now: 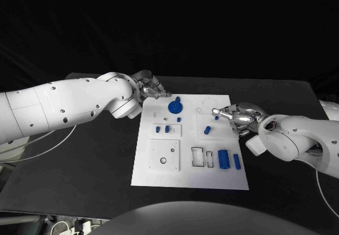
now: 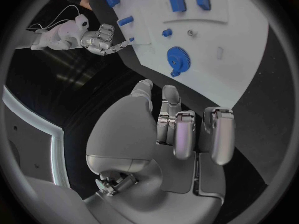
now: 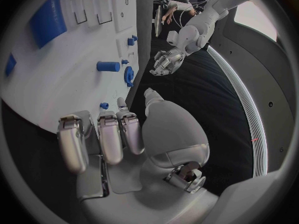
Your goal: Assemble the parts on the task board
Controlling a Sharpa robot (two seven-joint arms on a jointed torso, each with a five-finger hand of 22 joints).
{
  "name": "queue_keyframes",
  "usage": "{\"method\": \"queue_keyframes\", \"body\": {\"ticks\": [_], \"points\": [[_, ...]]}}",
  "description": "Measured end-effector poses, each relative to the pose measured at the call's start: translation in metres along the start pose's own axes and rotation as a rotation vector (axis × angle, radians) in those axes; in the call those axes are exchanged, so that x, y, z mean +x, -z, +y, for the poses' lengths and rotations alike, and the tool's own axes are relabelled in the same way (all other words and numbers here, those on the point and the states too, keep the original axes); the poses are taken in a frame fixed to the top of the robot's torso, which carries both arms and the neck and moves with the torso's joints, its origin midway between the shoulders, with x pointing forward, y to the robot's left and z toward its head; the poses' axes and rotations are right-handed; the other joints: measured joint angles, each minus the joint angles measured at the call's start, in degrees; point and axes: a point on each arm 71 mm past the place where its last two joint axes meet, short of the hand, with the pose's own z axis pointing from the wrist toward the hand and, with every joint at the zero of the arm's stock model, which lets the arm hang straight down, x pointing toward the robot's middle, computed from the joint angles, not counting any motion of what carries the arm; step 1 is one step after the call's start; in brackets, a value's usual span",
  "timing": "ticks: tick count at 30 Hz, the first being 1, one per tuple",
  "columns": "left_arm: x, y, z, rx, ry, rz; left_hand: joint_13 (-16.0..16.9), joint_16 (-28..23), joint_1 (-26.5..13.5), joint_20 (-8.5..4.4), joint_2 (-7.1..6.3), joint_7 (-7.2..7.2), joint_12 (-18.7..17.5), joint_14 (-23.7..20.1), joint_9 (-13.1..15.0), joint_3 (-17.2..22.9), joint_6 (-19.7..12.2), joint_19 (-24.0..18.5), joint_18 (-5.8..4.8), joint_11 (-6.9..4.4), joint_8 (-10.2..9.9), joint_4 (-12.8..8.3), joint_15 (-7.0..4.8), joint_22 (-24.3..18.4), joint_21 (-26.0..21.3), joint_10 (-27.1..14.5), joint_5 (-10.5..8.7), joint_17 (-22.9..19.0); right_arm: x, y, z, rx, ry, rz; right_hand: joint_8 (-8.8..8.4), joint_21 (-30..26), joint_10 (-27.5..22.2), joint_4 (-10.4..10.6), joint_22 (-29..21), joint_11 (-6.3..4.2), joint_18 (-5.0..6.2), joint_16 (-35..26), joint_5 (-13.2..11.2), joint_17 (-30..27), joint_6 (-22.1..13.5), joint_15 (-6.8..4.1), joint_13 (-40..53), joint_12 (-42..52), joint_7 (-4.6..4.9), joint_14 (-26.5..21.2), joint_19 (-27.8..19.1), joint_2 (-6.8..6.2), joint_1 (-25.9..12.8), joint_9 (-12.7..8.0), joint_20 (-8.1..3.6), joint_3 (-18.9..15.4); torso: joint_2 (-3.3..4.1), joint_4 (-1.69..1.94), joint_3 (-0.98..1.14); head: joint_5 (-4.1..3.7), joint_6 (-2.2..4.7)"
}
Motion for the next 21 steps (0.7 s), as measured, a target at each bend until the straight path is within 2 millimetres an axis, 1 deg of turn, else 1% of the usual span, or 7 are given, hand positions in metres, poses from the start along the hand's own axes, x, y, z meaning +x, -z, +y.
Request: {"method": "queue_keyframes", "body": {"ticks": [1,3,6,8,11,16,21], "points": [[0.0,-0.001,-0.001,0.024,0.009,-0.009,-4.4,0.0,1.8,0.22,-0.56,0.38,-5.0,0.0,-1.4,1.0,-0.4,0.1,0.0,0.19,-0.8,0.0,0.46,0.0,0.0,-0.3,0.1,0.0,0.0,0.0,0.0,-0.003,0.003,0.0,0.0,0.0,0.0,0.0,0.0,0.0,0.0,0.0,0.0,0.0,0.0,0.0,0.0,0.0,0.0,0.0,0.0,0.0,0.0,0.0,0.0,0.0,0.01,0.0,0.01,-0.02,0.0],[0.001,-0.002,-0.004,0.073,0.02,-0.02,-10.9,0.0,4.3,0.72,-1.33,0.88,-11.9,-0.1,-3.7,2.6,-0.8,-0.1,0.01,0.72,-2.0,-0.2,0.97,0.0,0.0,-0.7,0.02,0.0,0.0,0.0,0.001,-0.009,0.009,0.0,-0.02,0.0,0.0,0.0,0.0,0.0,0.0,0.0,0.0,0.0,0.0,0.0,0.0,0.0,0.0,0.0,0.0,0.0,0.0,0.0,0.0,0.0,0.01,0.01,0.01,-0.08,0.0],[0.005,-0.005,-0.008,0.14,0.018,-0.022,-20.7,0.0,7.8,1.73,-2.54,2.22,-20.9,-0.1,-8.0,5.1,-0.8,0.0,0.0,2.29,-4.0,-0.4,2.33,0.0,0.0,0.1,-2.96,0.0,0.0,0.001,0.002,-0.021,0.017,0.0,-0.22,0.0,0.0,0.0,0.0,0.0,0.0,0.0,0.0,0.0,0.0,0.0,0.0,0.0,0.0,0.0,0.0,0.0,0.0,0.0,0.0,0.0,0.03,0.05,0.01,-0.18,0.0],[0.008,-0.007,-0.011,0.182,0.002,-0.018,-24.3,0.0,9.3,2.09,-3.13,2.5,-24.0,0.1,-9.7,6.1,-0.9,0.0,0.01,3.13,-4.1,-0.3,2.53,0.0,0.0,-0.3,-5.63,0.0,0.001,0.001,0.002,-0.029,0.022,-0.001,-0.22,0.0,0.0,0.0,0.0,0.0,0.0,0.0,0.0,0.0,0.0,0.0,0.0,0.0,0.0,0.0,0.0,0.0,0.0,0.0,0.0,0.0,0.03,0.07,-0.01,-0.19,0.0],[0.014,-0.009,-0.013,0.228,-0.04,-0.006,-29.0,0.0,11.9,2.73,-3.43,3.1,-27.1,0.0,-12.4,8.1,-0.3,0.0,0.01,3.82,-4.1,-0.4,3.06,0.0,0.0,-0.4,-10.8,0.0,0.001,0.001,0.003,-0.038,0.027,-0.001,-0.22,0.0,0.0,0.0,0.0,0.41,0.0,0.0,0.0,0.0,0.0,0.0,0.0,0.0,0.0,0.0,0.0,0.0,0.0,0.0,0.0,0.0,0.04,0.08,-0.03,-0.16,0.0],[0.033,-0.012,-0.017,0.325,-0.173,0.039,-34.7,0.0,14.2,2.85,-3.12,2.68,-29.8,-0.1,-15.7,11.8,2.2,0.0,0.01,3.77,-4.1,-0.5,3.15,0.0,0.0,1.9,-14.76,0.0,0.001,0.001,0.005,-0.06,0.034,-0.005,-0.22,0.0,0.0,0.0,0.0,0.41,0.0,0.0,0.0,0.0,0.0,0.0,0.0,0.0,0.0,0.0,0.0,0.0,0.0,0.0,0.0,0.0,0.04,0.1,-0.07,-0.25,0.0],[0.046,-0.013,-0.022,0.402,-0.295,0.087,-38.0,0.0,14.7,2.85,-3.66,2.35,-31.0,-0.1,-17.9,13.6,2.8,0.0,0.01,3.7,-4.1,-0.5,3.14,0.0,0.0,2.8,-17.9,0.0,0.0,0.001,0.007,-0.089,0.043,-0.016,-0.22,0.0,0.0,0.0,0.0,0.41,0.0,0.0,0.0,0.0,0.0,0.0,0.0,0.0,0.0,0.0,0.0,0.01,0.0,0.0,0.0,0.0,0.02,0.02,-0.07,-0.24,0.0]]}}
